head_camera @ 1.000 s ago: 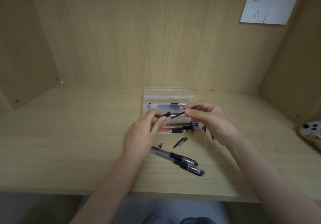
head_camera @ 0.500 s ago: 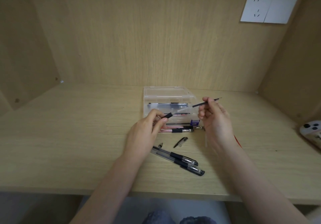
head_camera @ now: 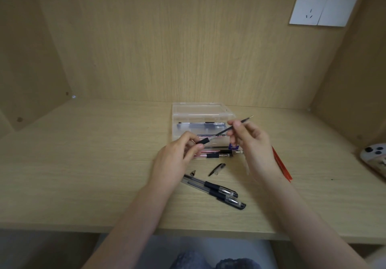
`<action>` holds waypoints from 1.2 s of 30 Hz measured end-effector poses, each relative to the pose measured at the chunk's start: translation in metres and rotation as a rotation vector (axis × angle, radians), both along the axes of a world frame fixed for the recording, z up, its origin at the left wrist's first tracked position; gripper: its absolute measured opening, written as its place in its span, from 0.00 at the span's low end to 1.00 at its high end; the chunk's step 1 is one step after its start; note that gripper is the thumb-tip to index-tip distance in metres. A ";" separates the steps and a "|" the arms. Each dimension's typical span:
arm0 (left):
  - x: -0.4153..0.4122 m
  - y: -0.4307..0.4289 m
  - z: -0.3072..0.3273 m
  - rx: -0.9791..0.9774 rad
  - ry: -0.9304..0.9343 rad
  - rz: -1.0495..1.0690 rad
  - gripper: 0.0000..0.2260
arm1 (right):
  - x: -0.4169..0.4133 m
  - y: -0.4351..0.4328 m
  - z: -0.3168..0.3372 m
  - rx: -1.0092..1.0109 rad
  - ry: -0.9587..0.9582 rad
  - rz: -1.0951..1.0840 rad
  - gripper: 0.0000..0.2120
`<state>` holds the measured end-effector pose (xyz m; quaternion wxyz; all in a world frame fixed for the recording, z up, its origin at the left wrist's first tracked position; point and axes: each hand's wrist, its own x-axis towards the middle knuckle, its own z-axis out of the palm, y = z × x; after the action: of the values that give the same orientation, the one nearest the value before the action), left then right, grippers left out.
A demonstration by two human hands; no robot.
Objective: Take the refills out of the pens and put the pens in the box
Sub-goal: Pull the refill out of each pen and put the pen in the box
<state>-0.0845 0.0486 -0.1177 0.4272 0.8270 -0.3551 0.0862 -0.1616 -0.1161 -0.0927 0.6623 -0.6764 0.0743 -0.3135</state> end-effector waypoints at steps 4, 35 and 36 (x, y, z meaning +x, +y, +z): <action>0.000 0.000 0.001 -0.002 -0.009 0.014 0.05 | 0.002 0.008 -0.008 -0.306 0.219 0.119 0.10; 0.007 0.000 -0.004 -0.031 -0.062 0.031 0.07 | -0.009 -0.002 -0.017 -0.330 0.160 -0.104 0.09; 0.007 0.001 -0.005 -0.035 -0.062 0.031 0.07 | -0.009 -0.001 -0.016 -0.336 0.160 -0.101 0.09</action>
<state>-0.0776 0.0491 -0.1223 0.4290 0.8217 -0.3539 0.1246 -0.1703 -0.1175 -0.1088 0.5154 -0.7957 0.1072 -0.2994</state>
